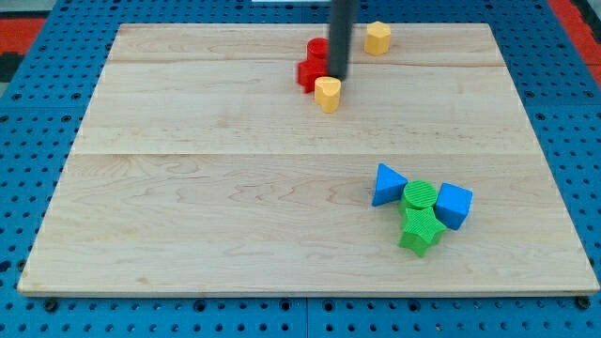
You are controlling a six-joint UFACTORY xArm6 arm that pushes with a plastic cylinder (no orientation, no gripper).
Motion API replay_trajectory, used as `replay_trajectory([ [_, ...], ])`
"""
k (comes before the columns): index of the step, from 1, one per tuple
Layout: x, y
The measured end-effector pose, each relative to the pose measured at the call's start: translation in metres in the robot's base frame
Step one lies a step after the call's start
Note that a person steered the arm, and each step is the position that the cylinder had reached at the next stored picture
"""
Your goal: Place the red circle in between the yellow blocks
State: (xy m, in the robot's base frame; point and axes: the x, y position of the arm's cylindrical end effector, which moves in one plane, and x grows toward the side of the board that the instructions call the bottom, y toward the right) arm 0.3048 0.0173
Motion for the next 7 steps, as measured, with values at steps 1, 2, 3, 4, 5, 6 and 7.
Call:
replay_trajectory([
  [1, -0.003, -0.036],
  [2, -0.025, -0.035],
  [3, -0.041, -0.032],
  [4, -0.049, -0.035],
  [5, -0.048, -0.002],
  [6, -0.042, 0.01],
  [7, -0.062, 0.027],
])
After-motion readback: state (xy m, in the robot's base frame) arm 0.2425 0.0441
